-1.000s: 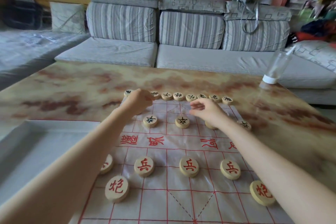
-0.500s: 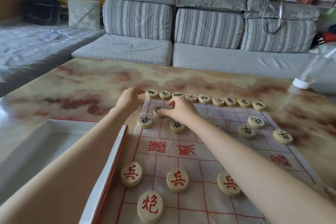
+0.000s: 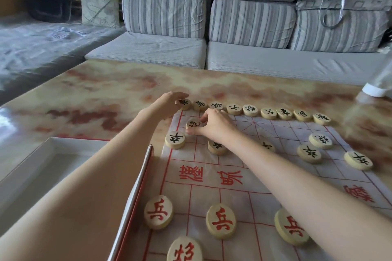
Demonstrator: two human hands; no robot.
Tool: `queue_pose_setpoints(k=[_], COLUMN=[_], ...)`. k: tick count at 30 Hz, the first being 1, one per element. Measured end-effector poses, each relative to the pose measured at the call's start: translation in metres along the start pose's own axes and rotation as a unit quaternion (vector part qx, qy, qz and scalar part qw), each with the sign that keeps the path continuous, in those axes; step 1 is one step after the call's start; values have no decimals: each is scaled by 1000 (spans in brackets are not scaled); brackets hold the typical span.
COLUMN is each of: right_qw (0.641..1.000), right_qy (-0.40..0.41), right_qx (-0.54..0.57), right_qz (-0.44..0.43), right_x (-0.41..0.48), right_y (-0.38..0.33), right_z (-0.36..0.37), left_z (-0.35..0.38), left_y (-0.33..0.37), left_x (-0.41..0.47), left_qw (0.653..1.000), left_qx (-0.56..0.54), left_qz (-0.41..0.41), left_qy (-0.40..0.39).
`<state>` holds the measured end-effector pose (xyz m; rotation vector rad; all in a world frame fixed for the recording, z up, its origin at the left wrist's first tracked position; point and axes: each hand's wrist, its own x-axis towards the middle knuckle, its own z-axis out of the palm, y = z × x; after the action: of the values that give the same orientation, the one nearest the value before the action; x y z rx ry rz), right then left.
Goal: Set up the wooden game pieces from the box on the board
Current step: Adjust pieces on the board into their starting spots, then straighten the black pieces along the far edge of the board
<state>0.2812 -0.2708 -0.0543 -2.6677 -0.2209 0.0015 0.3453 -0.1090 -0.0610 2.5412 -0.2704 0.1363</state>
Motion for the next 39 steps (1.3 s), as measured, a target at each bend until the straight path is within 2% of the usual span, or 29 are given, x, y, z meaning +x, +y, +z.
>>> queue_pose_setpoints(k=[4,10,14,19,22,39], right_qw=[999,993,991,998,998,994], right_qy=[-41,-106,-88,-32,-15,-61], right_qx=[27,34,98,53,45,68], right_qz=[-13,-23,-33,-25,-29,-59], right_x=[1,7,3,-2,-2,1], right_y=[3,6,7,8,7,10], right_z=[-4,-3,-9,-8,-5,-5], left_z=[3,8,8,-3,-4,11], left_y=[-4,-11,-9,-9,-9,-12], left_x=[1,5,7,5,1,7], left_qw=[999,995,994,998,999,992], left_qx=[-34,36,23,-28,-33,-83], left_qz=[-22,-54,-85,-56,-34,-74], left_qy=[20,72,71,16,10,63])
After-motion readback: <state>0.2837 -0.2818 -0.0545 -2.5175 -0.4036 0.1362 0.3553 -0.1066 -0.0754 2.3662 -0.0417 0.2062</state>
